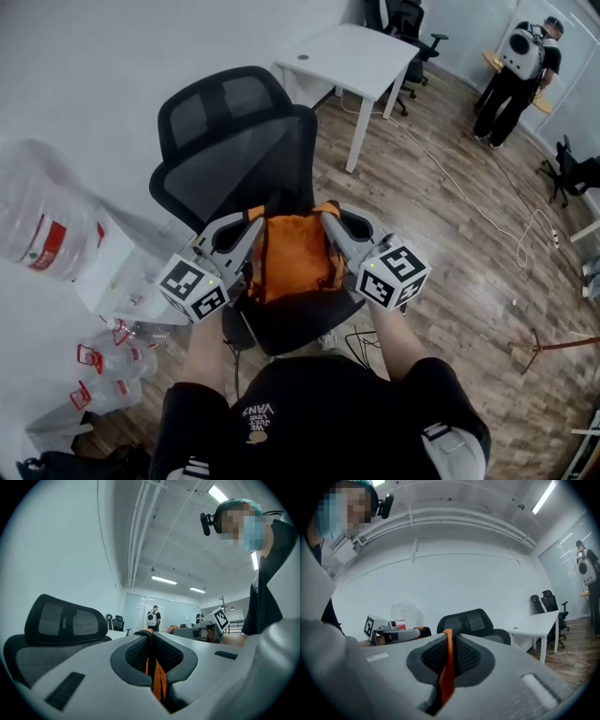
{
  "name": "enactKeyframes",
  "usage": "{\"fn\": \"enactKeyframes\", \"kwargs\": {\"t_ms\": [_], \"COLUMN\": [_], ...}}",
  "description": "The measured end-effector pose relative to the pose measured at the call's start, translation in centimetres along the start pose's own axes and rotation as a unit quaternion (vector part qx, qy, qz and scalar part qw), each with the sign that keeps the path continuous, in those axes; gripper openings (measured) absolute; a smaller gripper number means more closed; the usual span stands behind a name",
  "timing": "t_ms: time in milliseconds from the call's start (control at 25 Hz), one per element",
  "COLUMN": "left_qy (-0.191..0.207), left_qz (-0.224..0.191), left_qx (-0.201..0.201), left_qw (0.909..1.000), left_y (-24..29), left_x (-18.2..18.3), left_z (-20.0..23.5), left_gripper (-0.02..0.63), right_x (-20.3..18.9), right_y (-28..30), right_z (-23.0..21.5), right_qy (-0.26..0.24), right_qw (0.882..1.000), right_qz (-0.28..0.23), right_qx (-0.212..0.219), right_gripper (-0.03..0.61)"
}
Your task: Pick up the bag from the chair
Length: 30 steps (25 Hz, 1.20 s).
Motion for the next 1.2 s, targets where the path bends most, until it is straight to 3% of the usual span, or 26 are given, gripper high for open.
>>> {"fn": "enactKeyframes", "kwargs": {"t_ms": [640,1200], "left_qy": [0.045,0.061], "left_qz": [-0.025,-0.033], "left_qx": [-0.015,-0.037], "left_qw": [0.9986,0.9969], "left_y": [0.9,2.0], "left_x": [3.7,4.9], "left_z": [0.7,0.3], "left_gripper": [0.023,0.023], "right_x": [3.4,4.9], "right_y": [0.4,-0.8], "right_z": [0.4,0.4], "right_qy": [-0.028,-0.042], "right_qw": [0.999,0.998], "right_qz": [-0.037,-0.049], "right_qx": [-0.003,-0.018], "right_gripper": [0.011,0.011]}}
Point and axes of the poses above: the fingertips, and each gripper's own axes: y forward along the fingers, z to its left, x out of its top, the point moved 10 cm from there along -y, backward along the fingers, and after that the axes turned 2 degrees about y, right-handed, at the moved point
